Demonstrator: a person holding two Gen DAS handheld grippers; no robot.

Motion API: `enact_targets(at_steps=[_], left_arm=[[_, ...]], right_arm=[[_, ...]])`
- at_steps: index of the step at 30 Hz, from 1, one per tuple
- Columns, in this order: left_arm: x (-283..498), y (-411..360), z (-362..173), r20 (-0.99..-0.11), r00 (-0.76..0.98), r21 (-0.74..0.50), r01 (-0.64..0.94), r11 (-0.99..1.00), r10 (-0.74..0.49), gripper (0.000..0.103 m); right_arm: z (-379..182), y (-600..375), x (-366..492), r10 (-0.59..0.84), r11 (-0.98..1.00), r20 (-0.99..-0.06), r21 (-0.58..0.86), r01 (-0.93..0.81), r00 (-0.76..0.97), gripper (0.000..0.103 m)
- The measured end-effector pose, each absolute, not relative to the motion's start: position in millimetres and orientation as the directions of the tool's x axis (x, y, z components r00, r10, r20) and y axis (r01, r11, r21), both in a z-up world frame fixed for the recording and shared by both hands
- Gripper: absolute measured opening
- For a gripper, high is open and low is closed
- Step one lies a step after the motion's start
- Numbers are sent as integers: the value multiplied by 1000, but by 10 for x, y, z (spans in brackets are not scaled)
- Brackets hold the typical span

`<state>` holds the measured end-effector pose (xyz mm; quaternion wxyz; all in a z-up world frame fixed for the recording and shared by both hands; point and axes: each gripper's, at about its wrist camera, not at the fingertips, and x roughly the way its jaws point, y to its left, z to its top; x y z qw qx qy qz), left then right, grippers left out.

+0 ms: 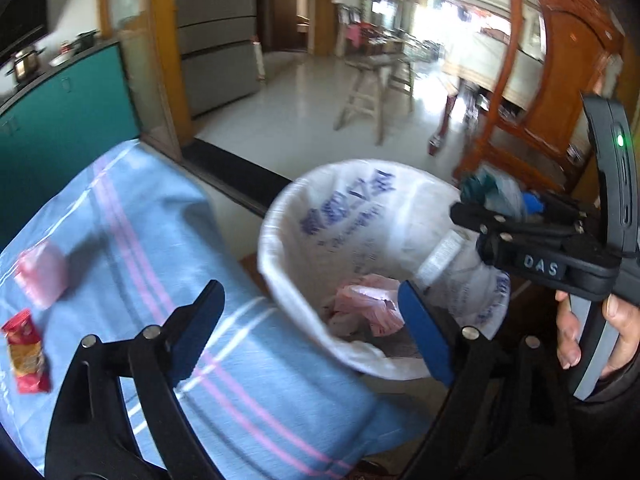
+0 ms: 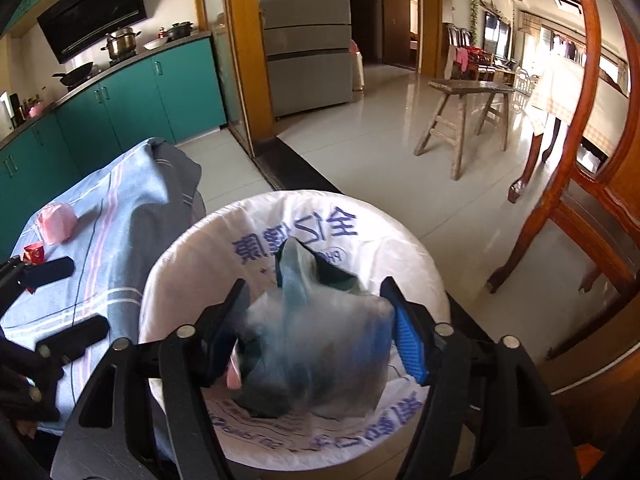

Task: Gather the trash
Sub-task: 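Carry both bags over the white trash bin and open both grippers, then grasp the red snack packet with the left gripper while the right gripper grasps the pink milk bag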

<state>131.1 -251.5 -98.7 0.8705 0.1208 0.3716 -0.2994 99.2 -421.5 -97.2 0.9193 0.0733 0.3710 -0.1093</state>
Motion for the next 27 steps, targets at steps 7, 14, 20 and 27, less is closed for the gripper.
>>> enact_targets(at_steps=[7,14,20,27], left_arm=[[1434,-2072,-911,-702,609,-2,517,856,-370,90],[1879,-968,-925,-676,731,-4,126,992,-96,90],[2334,-89,-1344,-766,642,-81,-58,995,-25,88],[2201,162,-1420,-764,633,-186,-36,982,-122,39]], right_arm=[[-920,-4009,1109,-137,972,-689,47,232,711,86],[-943,-3765,1256,-109,983,-702,27,180,704,86],[-980,-3435,1458,-12,992,-721,80,100,693,86],[-774,-2510,2030,175,985,-688,113,-134,704,88]])
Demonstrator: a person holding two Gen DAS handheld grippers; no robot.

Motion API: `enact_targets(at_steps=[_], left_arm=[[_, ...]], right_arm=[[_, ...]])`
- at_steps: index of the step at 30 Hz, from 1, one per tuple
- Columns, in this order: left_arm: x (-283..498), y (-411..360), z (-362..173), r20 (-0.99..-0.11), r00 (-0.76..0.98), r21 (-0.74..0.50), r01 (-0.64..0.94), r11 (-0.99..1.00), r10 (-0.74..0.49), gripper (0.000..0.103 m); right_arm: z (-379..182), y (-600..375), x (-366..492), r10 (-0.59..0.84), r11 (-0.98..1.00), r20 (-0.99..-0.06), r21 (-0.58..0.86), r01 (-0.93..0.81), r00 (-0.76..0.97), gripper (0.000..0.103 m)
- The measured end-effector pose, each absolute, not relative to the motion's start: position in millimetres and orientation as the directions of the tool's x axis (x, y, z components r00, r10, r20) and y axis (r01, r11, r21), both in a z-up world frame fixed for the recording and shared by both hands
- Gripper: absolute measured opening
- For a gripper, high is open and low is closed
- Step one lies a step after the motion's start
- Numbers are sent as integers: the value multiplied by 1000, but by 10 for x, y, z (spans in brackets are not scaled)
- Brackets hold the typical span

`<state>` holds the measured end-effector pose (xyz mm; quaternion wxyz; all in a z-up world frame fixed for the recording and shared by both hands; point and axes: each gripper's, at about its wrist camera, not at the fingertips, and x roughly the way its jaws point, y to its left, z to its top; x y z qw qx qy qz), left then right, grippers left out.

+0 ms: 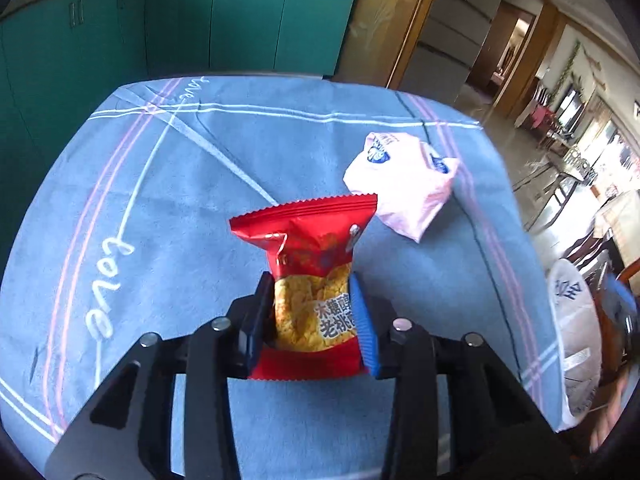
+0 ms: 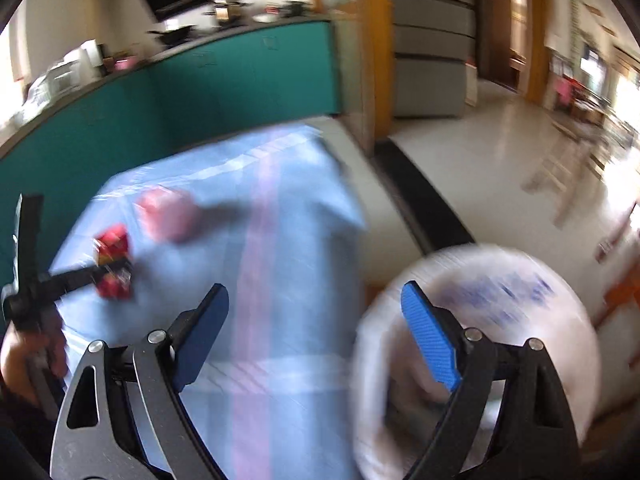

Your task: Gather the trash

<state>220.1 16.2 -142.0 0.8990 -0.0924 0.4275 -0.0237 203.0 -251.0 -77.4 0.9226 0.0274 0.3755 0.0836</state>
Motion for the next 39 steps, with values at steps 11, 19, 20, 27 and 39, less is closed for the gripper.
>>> enact_targets(at_steps=[11,19,20,27,39], left_arm=[[1263,463,-950,-677,733,-152,-53,987,-65,39],[1089,574,-890,-648,761,-129,-66,989,-33,40],[1085,579,-896,-649,760,-131,-66,989,-35,40],[1017,665,-936,-659,752,-143,-88,986,-28,41],[989,398,-1251,-731,679,-116,-28,993,-66,42]], right_arm=[[-975,-687,3329,240,938,-750,16,-347,616,93],[-1326,-498,3132,231,910,-811,-16,-414,538,52],[-1308,-494,3046,245,907,-806,-6,-422,538,52],[-1073,-815,2292,317,892,-748,28,-450,583,52],[-1130,-1394,1580,273,926,-760,41,-376,590,52]])
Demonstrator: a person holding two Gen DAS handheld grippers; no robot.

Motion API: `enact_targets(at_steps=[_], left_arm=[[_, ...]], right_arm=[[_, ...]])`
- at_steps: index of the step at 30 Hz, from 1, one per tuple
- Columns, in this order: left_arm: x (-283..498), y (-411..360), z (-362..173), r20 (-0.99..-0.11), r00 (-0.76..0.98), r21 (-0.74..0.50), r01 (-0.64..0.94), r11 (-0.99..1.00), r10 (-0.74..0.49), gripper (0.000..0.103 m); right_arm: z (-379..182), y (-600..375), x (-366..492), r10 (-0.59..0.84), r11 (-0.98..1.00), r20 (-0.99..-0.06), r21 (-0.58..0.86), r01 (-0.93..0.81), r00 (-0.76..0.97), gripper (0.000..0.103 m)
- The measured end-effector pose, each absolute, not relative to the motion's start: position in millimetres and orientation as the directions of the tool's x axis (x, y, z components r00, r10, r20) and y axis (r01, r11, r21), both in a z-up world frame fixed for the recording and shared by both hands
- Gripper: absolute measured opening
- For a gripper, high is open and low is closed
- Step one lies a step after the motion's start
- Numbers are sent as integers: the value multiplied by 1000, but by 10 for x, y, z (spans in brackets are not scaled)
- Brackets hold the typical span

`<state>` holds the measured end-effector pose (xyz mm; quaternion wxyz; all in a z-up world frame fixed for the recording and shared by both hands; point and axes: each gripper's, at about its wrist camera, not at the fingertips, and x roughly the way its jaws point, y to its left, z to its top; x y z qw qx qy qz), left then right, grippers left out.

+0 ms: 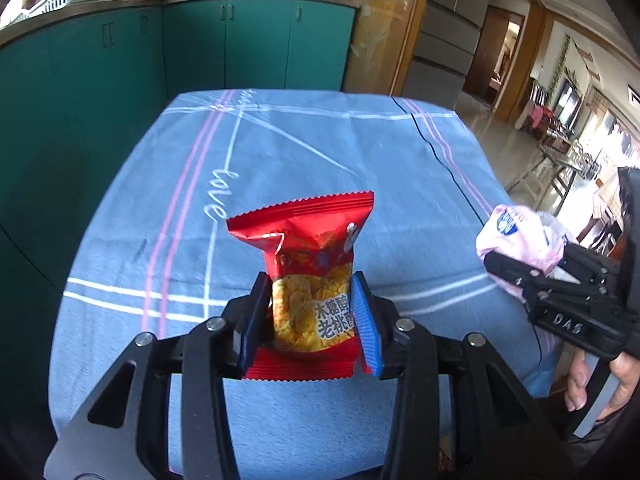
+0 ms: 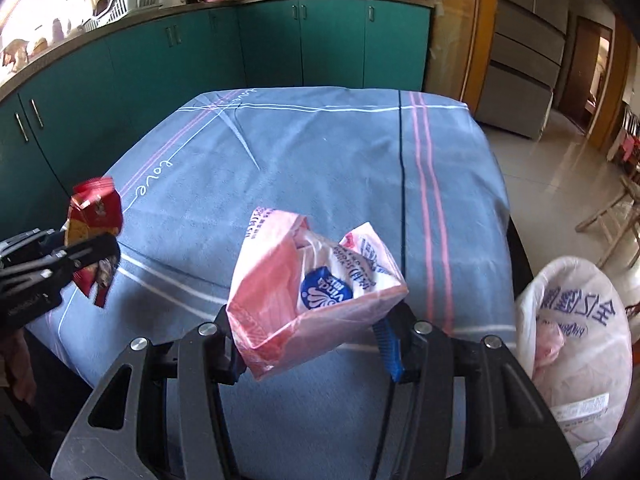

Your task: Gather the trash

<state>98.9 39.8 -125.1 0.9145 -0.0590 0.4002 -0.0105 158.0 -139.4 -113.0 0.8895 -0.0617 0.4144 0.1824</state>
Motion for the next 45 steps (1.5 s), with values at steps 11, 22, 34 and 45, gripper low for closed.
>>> enact_targets(at_steps=[11,22,34,45], left_arm=[[958,392,-1253,-730,681,-110,-40,993,-54,42],[968,364,-1289,-745,665,-107,-41,993,-52,43],[978,347,-1311,-751,658,-107,-49,993,-48,58],[981,578,-1288,-744,668,-158,-119,980,-39,82]], right_arm=[[-1042,-1378,1512,272,924,-741,23,-381,614,52],[-1052,-1372,1504,280,923,-745,36,-383,605,52],[-1081,-1364,1516,281,923,-750,39,-384,599,54],[-1103,-1483,1566,237,945,-751,33,-324,616,76]])
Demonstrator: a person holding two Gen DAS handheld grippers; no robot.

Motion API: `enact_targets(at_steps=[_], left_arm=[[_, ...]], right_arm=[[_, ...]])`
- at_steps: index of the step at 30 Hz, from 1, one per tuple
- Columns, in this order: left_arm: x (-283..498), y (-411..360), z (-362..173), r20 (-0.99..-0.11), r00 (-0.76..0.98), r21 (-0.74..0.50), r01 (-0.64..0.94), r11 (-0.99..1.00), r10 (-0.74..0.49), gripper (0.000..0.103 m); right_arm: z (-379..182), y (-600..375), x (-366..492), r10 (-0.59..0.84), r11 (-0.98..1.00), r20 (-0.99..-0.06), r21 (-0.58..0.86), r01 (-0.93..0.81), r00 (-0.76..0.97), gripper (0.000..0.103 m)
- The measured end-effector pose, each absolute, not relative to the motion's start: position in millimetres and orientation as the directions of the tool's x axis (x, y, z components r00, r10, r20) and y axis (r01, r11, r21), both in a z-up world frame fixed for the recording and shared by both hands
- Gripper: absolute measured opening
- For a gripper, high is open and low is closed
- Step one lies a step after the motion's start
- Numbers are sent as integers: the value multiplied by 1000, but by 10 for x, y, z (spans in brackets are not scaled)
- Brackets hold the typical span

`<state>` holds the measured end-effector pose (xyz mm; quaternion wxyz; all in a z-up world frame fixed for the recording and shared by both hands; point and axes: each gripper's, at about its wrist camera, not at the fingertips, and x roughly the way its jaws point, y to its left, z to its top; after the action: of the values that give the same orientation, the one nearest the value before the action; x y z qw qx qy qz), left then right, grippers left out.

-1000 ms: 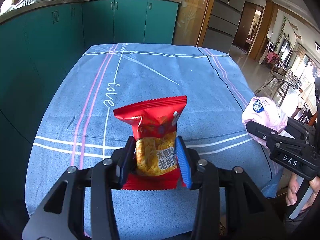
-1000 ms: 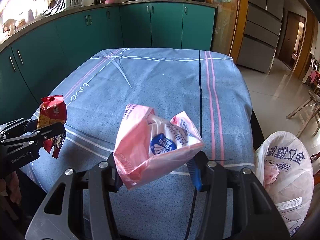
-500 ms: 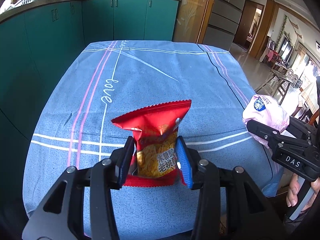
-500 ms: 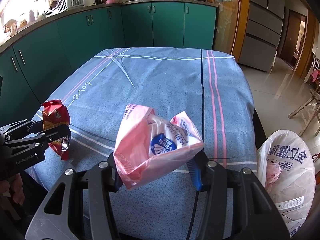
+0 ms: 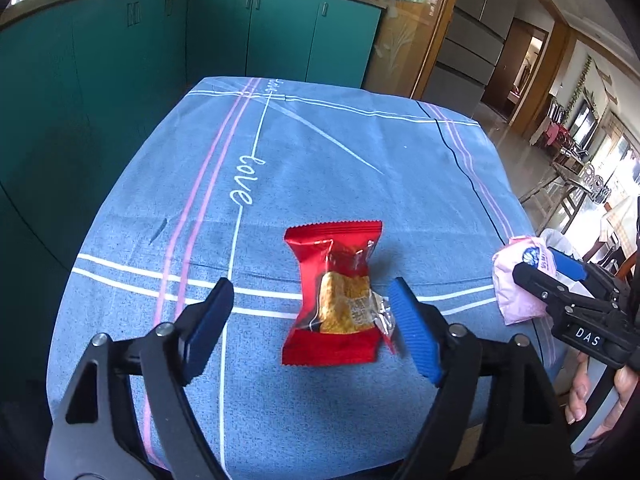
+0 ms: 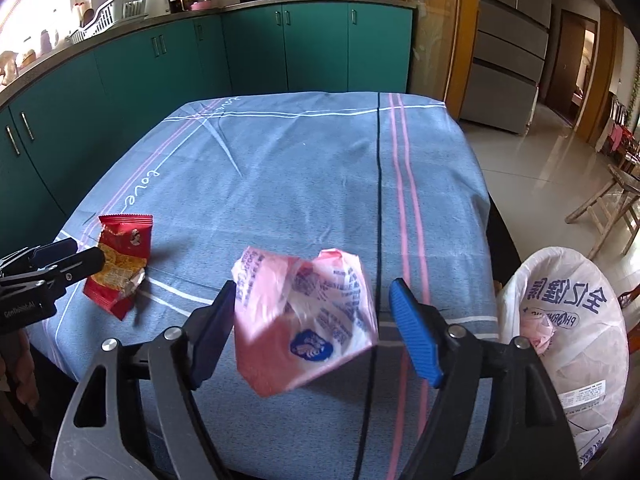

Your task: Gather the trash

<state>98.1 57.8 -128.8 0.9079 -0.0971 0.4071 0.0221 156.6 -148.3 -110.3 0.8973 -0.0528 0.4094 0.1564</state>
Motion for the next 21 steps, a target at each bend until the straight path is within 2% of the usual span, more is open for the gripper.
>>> enact_targets(at_steps=[4,10,15,17,21], left_arm=[[1054,533,-1303,-747,663,-146,-106,984,-39,87],[1212,407,-1459,-781,623,-113,-83,990,-37,87],[1199,370,-1473,-778,627,-98,-71,993,-31,87],[1189,370,-1456,-771,636,-95,-70,993,-29,85],[1204,375,-1478,-779,626,-100,-69,993,-35,68]], right_arm=[[-1126,-1497,1597,236,948,-754,41,-316,612,81],[-1177,-1451,1642,233,947,-761,35,-320,605,87],[-1235,-1372,1668,225,940,-773,13,-340,593,87],[-1248,-1357,1669,226,939,-775,13,-343,590,87],[-1263,-1320,1651,226,935,-774,2,-354,591,87]])
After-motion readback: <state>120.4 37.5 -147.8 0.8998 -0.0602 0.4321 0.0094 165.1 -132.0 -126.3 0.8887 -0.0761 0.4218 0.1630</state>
